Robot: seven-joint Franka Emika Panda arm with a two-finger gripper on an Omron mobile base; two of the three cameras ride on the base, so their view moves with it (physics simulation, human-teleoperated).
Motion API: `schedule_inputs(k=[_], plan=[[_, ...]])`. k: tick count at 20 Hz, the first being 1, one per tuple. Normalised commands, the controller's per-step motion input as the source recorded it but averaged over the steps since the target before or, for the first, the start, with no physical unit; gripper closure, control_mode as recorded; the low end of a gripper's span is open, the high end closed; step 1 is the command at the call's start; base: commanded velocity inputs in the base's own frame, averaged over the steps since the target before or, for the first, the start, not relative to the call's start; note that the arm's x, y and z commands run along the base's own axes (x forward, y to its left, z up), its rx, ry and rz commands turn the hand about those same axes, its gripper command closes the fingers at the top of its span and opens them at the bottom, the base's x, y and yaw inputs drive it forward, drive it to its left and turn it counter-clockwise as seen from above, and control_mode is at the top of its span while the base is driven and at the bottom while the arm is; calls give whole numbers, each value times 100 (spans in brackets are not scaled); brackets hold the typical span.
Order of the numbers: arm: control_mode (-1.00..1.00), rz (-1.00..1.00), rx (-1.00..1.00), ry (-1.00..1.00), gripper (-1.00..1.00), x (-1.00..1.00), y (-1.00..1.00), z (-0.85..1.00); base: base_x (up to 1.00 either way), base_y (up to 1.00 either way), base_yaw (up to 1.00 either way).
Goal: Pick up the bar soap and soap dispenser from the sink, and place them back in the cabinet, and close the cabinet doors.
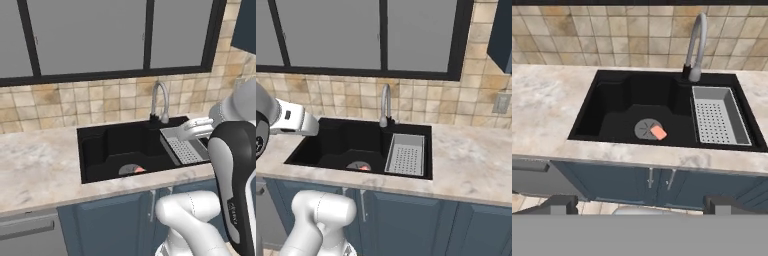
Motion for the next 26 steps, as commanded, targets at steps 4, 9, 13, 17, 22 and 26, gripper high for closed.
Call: schedule_inputs(k=[4, 9, 13, 17, 22, 26], plan=[[100, 0, 0, 0, -100, 0, 0, 0, 50, 14, 0], [100, 0, 0, 0, -100, 0, 0, 0, 45, 0, 0], [100, 0, 0, 0, -100, 0, 0, 0, 38, 0, 0], [100, 0, 0, 0, -100, 0, 0, 0, 36, 0, 0], [100, 0, 0, 0, -100, 0, 0, 0, 42, 0, 0], [-100, 0, 0, 1, -100, 9, 0, 0, 25, 0, 0]])
